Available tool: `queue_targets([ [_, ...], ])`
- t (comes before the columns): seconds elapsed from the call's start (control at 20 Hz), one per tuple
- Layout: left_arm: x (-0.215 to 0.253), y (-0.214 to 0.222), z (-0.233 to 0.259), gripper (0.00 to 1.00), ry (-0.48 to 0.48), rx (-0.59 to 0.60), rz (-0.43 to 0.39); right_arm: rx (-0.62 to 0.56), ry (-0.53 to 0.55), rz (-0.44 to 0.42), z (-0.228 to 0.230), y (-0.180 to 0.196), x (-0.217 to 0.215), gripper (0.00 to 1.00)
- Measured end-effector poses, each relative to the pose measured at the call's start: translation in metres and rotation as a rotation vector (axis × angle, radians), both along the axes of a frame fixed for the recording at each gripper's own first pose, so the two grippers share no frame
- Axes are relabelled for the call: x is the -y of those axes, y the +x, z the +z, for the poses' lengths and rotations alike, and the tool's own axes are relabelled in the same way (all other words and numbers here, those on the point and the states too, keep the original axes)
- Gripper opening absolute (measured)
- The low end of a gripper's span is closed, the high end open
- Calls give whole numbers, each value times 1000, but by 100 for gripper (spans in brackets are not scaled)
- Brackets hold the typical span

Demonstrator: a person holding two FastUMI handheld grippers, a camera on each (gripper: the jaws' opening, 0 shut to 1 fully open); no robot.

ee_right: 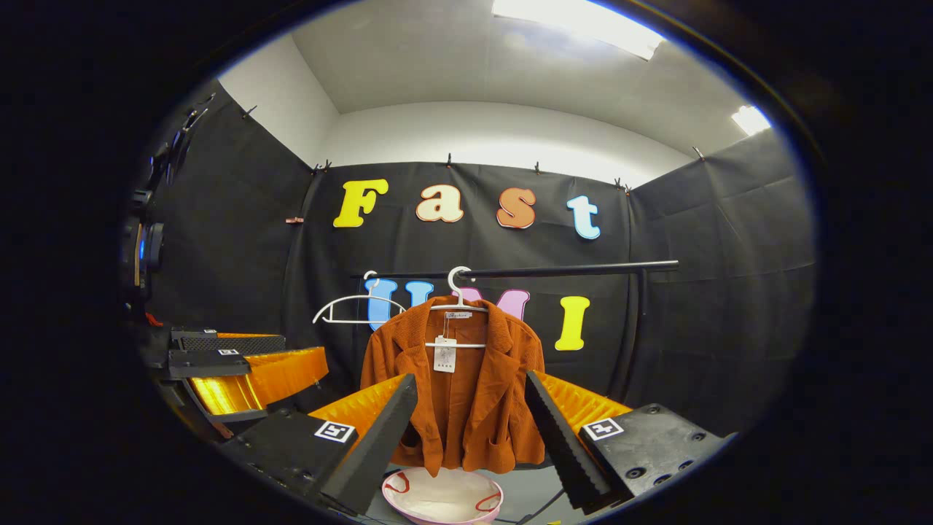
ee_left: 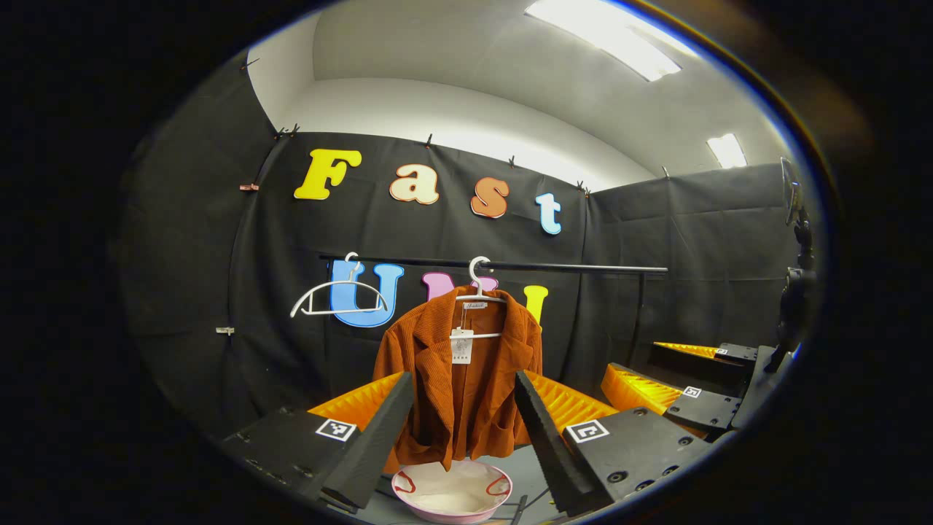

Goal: Grasp the clothes on the hanger with both hands and then place them into the laundry hamper below.

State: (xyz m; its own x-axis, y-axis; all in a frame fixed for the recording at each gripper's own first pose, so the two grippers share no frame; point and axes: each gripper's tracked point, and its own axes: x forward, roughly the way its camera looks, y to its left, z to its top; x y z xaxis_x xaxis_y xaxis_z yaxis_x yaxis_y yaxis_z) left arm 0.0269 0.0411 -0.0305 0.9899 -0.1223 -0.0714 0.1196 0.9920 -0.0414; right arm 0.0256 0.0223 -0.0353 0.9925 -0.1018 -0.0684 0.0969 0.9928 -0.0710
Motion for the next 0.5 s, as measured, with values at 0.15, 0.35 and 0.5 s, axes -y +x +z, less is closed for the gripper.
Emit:
queue_targets([
  [0.15, -2, 15, -8, 89, -7, -11, -9, -13, -15, 1, -14, 27, 10, 97],
  [0.35, -7, 67, -23, 89, -7, -23, 9, -10, 19, 18, -36, 77, 27, 97],
  [0.5, -4, 112, -39, 89, -11, -38, 29, -30, 40, 28, -62, 131, 49, 97],
])
